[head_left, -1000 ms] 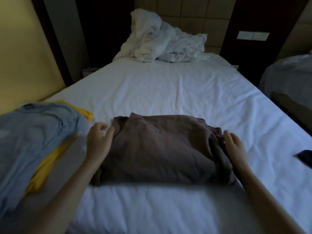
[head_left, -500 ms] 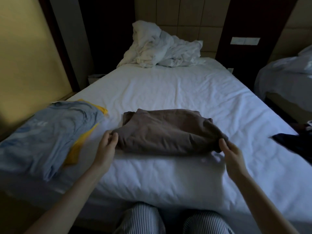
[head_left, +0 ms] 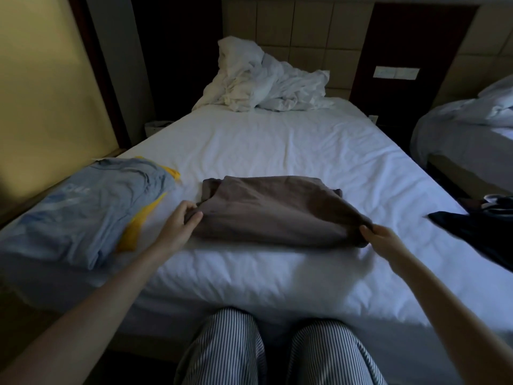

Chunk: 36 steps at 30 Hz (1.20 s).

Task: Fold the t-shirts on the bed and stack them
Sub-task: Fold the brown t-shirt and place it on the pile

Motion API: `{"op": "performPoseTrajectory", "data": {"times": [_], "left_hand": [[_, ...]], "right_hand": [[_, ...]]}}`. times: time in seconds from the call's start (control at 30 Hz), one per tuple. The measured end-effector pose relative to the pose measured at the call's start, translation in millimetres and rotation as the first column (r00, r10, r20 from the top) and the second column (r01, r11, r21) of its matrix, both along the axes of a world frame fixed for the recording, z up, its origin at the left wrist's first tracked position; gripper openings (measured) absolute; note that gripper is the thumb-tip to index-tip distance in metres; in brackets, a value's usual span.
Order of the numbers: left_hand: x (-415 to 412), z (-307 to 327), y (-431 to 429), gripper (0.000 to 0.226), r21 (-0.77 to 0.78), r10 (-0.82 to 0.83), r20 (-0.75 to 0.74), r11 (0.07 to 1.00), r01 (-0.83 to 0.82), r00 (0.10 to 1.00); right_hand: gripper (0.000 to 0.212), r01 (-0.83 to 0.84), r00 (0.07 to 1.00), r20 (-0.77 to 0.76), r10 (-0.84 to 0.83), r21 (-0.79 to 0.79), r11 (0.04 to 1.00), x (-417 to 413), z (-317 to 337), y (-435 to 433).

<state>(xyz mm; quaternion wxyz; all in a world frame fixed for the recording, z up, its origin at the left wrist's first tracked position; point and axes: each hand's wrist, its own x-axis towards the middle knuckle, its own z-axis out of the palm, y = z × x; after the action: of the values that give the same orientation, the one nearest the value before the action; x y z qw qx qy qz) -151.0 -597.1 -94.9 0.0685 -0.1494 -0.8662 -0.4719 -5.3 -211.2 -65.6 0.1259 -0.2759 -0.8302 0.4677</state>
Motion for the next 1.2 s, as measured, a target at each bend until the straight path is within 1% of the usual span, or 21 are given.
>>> {"op": "performPoseTrajectory", "data": {"times": [0.03, 0.07, 0.1, 0.13, 0.17, 0.27, 0.33, 0.4, 0.43, 0.47, 0.53, 0.57, 0.67, 0.77, 0.83, 0.93, 1.0, 1.03, 1.1, 1.17, 1.2], "left_hand": [[-1, 2, -4, 0.010, -0.086, -0.025, -0.044, 0.996, 0.021, 0.999], [0, -1, -8, 0.009, -0.182, -0.058, -0.048, 0.982, 0.049, 0.997], [5, -7, -11, 0.009, -0.260, -0.094, -0.021, 0.962, 0.085, 0.995], [10, -17, -12, 0.009, -0.292, -0.109, 0.030, 0.950, 0.113, 0.994], [16, -23, -13, 0.010, -0.279, -0.103, 0.076, 0.953, 0.121, 0.992], [16, -17, -9, 0.017, -0.112, -0.047, 0.231, 0.991, 0.074, 0.972], [2, -6, -7, 0.029, -0.093, 0.067, 0.307, 0.995, -0.041, 0.949], [-19, 0, -5, 0.032, -0.120, 0.213, 0.320, 0.976, -0.183, 0.923], [-30, 1, -4, 0.032, -0.116, 0.255, 0.337, 0.967, -0.229, 0.906], [-42, 3, -1, 0.038, -0.105, 0.286, 0.359, 0.958, -0.266, 0.889], [-65, 5, 5, 0.058, -0.115, 0.296, 0.401, 0.955, -0.272, 0.867], [-72, 7, 11, 0.062, -0.124, 0.286, 0.425, 0.958, -0.257, 0.859], [-91, 10, 34, 0.054, -0.122, 0.270, 0.465, 0.963, -0.241, 0.843], [-107, 5, 49, 0.057, -0.153, 0.327, 0.448, 0.945, -0.289, 0.832], [-115, 2, 53, 0.050, -0.142, 0.342, 0.406, 0.940, -0.312, 0.847], [-130, -9, 53, 0.029, -0.162, 0.326, 0.243, 0.942, -0.293, 0.914], [-138, -13, 49, 0.019, -0.171, 0.313, 0.088, 0.940, -0.295, 0.946], [-142, -14, 47, 0.018, -0.169, 0.311, 0.033, 0.938, -0.301, 0.950], [-147, -18, 45, 0.018, -0.219, 0.320, 0.009, 0.925, -0.310, 0.947], [-148, -20, 48, 0.017, -0.305, 0.319, 0.014, 0.904, -0.300, 0.948], [-151, -21, 48, 0.021, -0.321, 0.319, 0.027, 0.900, -0.294, 0.947]], "right_hand": [[0.021, -0.003, 0.999, 0.047, 0.001, 0.039, 0.999, 3, -3, 4], [0.019, -0.017, 0.994, 0.113, 0.007, 0.082, 0.997, 9, -7, 4], [0.018, -0.046, 0.983, 0.180, 0.027, 0.104, 0.994, 16, -11, 3], [0.018, -0.080, 0.972, 0.228, 0.057, 0.094, 0.992, 22, -14, 0], [0.020, -0.116, 0.959, 0.266, 0.095, 0.063, 0.991, 27, -15, -2], [0.032, -0.194, 0.924, 0.333, 0.189, -0.019, 0.981, 26, 3, -3], [0.048, -0.164, 0.926, 0.334, 0.174, -0.057, 0.985, 15, 14, -2], [0.058, -0.100, 0.948, 0.298, 0.108, -0.043, 0.994, -3, 19, -4], [0.059, -0.069, 0.961, 0.267, 0.076, -0.035, 0.997, -13, 19, -5], [0.056, -0.030, 0.969, 0.245, 0.040, -0.045, 0.999, -25, 19, -6], [0.047, 0.046, 0.973, 0.229, -0.026, -0.084, 0.995, -48, 16, -5], [0.043, 0.086, 0.972, 0.227, -0.061, -0.100, 0.991, -59, 13, -3], [0.037, 0.158, 0.962, 0.238, -0.136, -0.077, 0.984, -89, 6, 0], [0.037, 0.159, 0.968, 0.200, -0.149, -0.035, 0.987, -116, 2, 1], [0.039, 0.189, 0.968, 0.168, -0.184, -0.011, 0.982, -132, -4, 4], [0.032, 0.268, 0.956, 0.110, -0.273, 0.057, 0.962, -144, -17, 16], [0.027, 0.289, 0.956, 0.013, -0.294, 0.149, 0.946, -145, -21, 30], [0.025, 0.285, 0.958, -0.036, -0.284, 0.202, 0.937, -145, -22, 37], [0.024, 0.269, 0.963, -0.070, -0.260, 0.275, 0.923, -146, -27, 50], [0.024, 0.240, 0.970, -0.029, -0.243, 0.309, 0.920, -150, -34, 54], [0.024, 0.214, 0.973, 0.014, -0.230, 0.316, 0.924, -152, -36, 54]]}}
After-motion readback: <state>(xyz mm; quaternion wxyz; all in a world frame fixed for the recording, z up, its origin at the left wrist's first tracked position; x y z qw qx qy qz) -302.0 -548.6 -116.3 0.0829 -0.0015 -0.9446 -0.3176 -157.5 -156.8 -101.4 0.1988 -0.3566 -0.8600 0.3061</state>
